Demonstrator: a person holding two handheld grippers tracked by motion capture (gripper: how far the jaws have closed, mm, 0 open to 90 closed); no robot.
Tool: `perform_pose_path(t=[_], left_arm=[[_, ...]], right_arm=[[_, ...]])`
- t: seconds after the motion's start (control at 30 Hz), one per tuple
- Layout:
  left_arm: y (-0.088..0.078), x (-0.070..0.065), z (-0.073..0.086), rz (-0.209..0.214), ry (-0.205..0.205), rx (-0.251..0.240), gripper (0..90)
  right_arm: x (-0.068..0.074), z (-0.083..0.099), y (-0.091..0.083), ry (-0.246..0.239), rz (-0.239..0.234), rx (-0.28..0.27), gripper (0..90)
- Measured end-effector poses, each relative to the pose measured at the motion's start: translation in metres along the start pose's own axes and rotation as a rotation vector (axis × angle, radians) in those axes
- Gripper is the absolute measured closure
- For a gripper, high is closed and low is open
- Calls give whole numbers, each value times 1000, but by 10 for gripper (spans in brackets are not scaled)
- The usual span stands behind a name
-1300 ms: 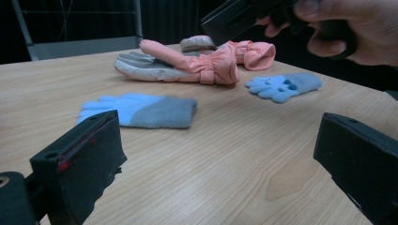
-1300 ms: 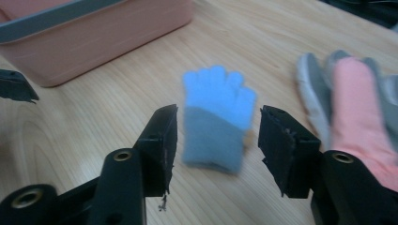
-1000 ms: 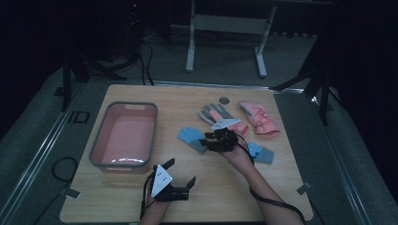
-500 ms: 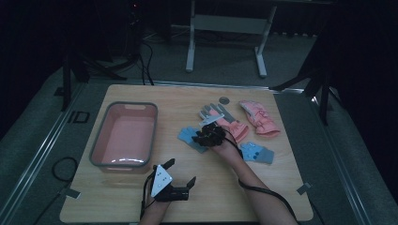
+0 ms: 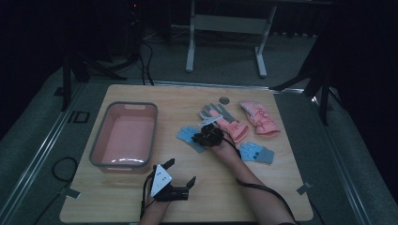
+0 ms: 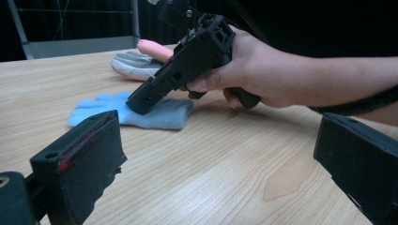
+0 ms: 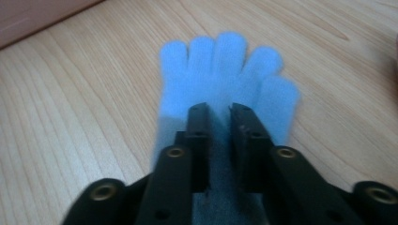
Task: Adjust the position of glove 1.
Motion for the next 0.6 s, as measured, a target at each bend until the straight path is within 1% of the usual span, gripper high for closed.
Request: perform_pose_path(t=[0.1,0.13,0.17,0.2,0.23,0.3,0.33,0.37,0.4,0.43,0.47,0.5,0.53,0.57,0.6], left_arm=[[0,0,0,0,2,2,19],[0,0,0,0,2,2,19],[0,-1,0,-3,3,0,19],[0,0,0,-2,3,0,19],[0,0,0,-4,2,-1,19],[0,0,0,-4,1,-1,19],[0,0,0,-4,1,-1,19],[0,0,0,-7,1,-2,19],[0,0,0,-8,2,-2,19],[0,0,0,-9,5,0,19],[0,0,0,-9,5,-1,19],[0,-1,0,-9,5,-1,19],[0,-1,0,-9,5,-1,19],[0,-1,0,-11,8,-3,19],[0,-1,0,-11,8,-3,19]], right_arm=[[5,1,-2,30,37,3,857],[5,1,-2,30,37,3,857],[7,0,-3,36,54,7,865],[10,-1,-8,50,91,4,874],[11,-2,-13,71,107,-2,877],[11,-4,-27,131,128,-24,879],[11,-4,-27,131,128,-24,879],[12,-6,-35,151,143,-33,879],[16,-8,-51,181,169,-51,880],[17,-8,-55,186,182,-53,880],[20,-8,-66,190,222,-60,880],[23,-8,-74,207,240,-73,882],[23,-8,-74,207,240,-73,882],[25,-6,-81,222,259,-74,882],[31,1,-94,261,295,-84,883]])
Point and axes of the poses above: each handheld gripper's, and its own axes: y roughly forward along the jaws, z roughly out of its underside, x roughly to its left, the point moved 2 cm from there along y, roughly forward along the jaws, and after that the axes turned 8 degrees about z, right-handed, at the moved point
